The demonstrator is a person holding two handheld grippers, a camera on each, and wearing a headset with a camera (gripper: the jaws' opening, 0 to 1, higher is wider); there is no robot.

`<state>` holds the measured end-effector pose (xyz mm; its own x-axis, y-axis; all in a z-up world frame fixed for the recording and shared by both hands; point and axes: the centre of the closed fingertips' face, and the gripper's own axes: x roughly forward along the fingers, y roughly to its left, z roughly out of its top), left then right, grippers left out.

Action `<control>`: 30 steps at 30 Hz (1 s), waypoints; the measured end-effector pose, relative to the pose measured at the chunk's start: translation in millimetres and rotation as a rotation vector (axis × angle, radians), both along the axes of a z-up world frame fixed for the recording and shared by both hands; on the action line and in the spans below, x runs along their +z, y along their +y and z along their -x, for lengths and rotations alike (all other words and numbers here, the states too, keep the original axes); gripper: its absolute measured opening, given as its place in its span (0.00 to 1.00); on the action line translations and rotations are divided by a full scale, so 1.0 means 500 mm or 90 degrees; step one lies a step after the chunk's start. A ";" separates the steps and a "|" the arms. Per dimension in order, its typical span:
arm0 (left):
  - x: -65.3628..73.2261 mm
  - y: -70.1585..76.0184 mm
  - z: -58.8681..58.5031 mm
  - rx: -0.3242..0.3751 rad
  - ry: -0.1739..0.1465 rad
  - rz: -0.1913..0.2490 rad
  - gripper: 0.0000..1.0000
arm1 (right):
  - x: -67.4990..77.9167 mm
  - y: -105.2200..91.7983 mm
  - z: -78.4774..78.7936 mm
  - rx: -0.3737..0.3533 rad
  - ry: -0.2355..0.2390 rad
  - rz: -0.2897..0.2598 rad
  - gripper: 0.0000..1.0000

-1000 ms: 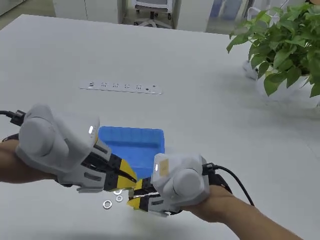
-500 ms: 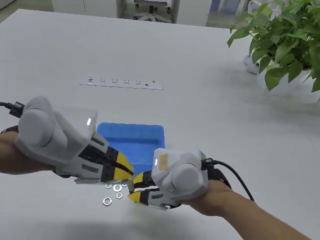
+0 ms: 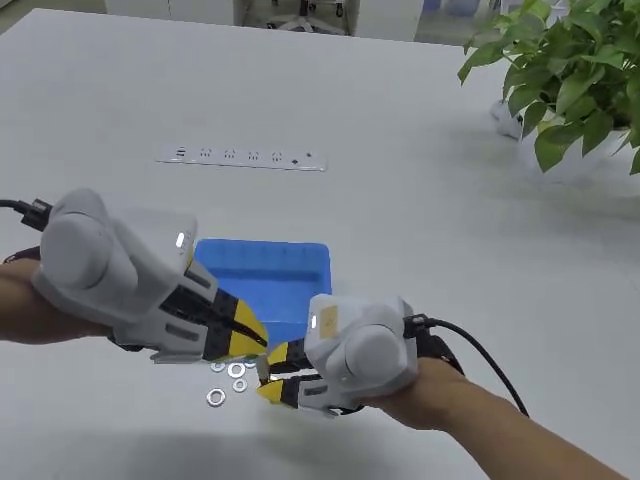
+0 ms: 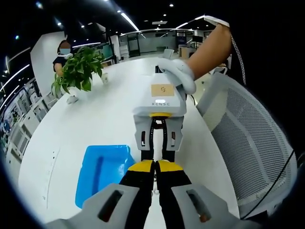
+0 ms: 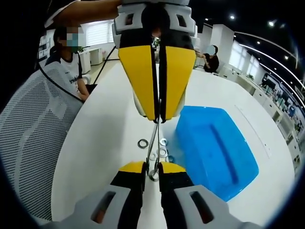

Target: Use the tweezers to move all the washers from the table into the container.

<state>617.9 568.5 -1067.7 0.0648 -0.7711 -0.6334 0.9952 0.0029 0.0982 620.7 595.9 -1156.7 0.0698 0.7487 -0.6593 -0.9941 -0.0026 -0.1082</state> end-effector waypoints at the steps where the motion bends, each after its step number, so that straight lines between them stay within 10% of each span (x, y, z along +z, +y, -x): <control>1: 0.000 0.000 0.000 0.000 0.000 0.000 0.05 | 0.000 0.000 0.000 0.001 -0.001 0.001 0.12; 30: 0.001 0.001 -0.001 -0.003 0.000 -0.007 0.06 | -0.004 -0.002 0.010 0.004 -0.008 0.007 0.17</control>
